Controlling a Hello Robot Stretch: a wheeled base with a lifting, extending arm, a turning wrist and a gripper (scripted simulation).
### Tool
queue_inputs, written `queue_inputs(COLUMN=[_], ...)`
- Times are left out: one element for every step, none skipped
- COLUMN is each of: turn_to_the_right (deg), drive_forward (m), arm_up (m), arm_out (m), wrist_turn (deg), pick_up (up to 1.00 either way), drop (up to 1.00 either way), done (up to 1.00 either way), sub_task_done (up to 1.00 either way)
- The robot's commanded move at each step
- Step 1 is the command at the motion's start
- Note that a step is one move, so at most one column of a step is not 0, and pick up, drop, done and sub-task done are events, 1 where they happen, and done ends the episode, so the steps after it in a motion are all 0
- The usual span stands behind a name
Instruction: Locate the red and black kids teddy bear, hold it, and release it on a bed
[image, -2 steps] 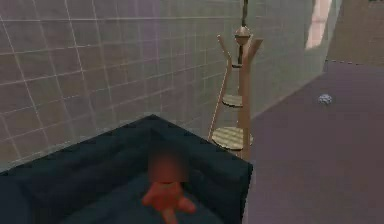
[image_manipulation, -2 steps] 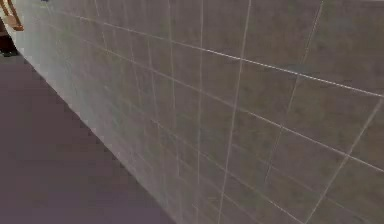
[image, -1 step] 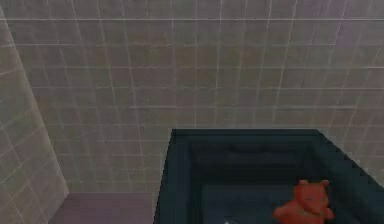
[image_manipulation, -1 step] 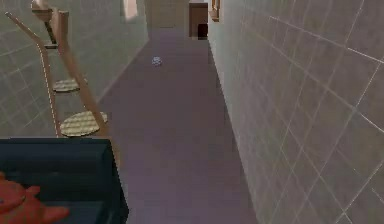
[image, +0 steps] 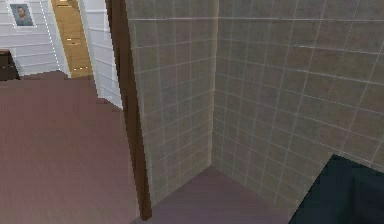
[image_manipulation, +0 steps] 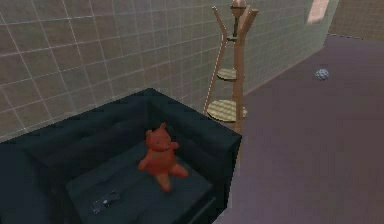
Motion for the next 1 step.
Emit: queue_inputs(turn_to_the_right=[0.0], drive_forward=[0.00], arm_up=[0.50], arm_out=[0.00], wrist_turn=[0.0], pick_up=[0.00], drop=[0.00], done=[0.00], sub_task_done=[0.00])
